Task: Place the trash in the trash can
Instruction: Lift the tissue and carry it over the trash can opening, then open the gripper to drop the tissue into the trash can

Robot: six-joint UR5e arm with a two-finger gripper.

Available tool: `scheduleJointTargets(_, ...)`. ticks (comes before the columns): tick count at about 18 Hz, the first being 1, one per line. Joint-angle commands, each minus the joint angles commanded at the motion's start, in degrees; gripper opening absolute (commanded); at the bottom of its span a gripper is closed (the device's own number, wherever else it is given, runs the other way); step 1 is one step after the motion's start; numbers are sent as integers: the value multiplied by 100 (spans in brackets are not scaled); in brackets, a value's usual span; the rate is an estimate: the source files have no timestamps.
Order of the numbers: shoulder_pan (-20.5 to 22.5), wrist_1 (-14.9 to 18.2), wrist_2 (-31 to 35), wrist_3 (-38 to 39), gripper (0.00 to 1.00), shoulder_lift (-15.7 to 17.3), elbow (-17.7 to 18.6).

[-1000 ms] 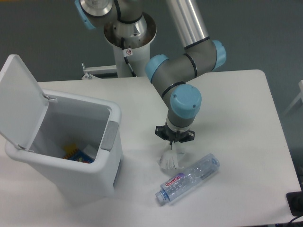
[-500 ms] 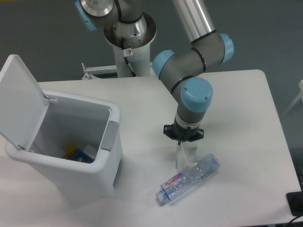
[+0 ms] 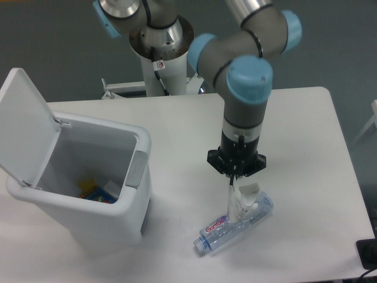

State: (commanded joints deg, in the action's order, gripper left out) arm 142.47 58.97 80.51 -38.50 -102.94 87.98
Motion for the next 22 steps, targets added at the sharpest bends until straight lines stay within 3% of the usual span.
scheduleJointTargets(4, -53, -9, -447, 9, 0, 431, -167)
scheduleJointTargets(7, -228, 0, -791, 44, 0, 941, -158)
scheduleJointTargets(9, -613, 0, -862, 97, 0, 1231, -150)
scheduleJointTargets(13, -1176, 26, -827, 106, 0, 1451, -27)
scheduleJointTargets(17, -1476, 18, -826, 9, 1, 1461, 149)
scheduleJointTargets(18, -1555, 9, -844, 9, 24, 1452, 193)
scheduleJointTargets(19, -1651, 17, -853, 9, 34, 1443, 280)
scheduleJointTargets(22, -1670, 26, -914, 26, 78, 1469, 465)
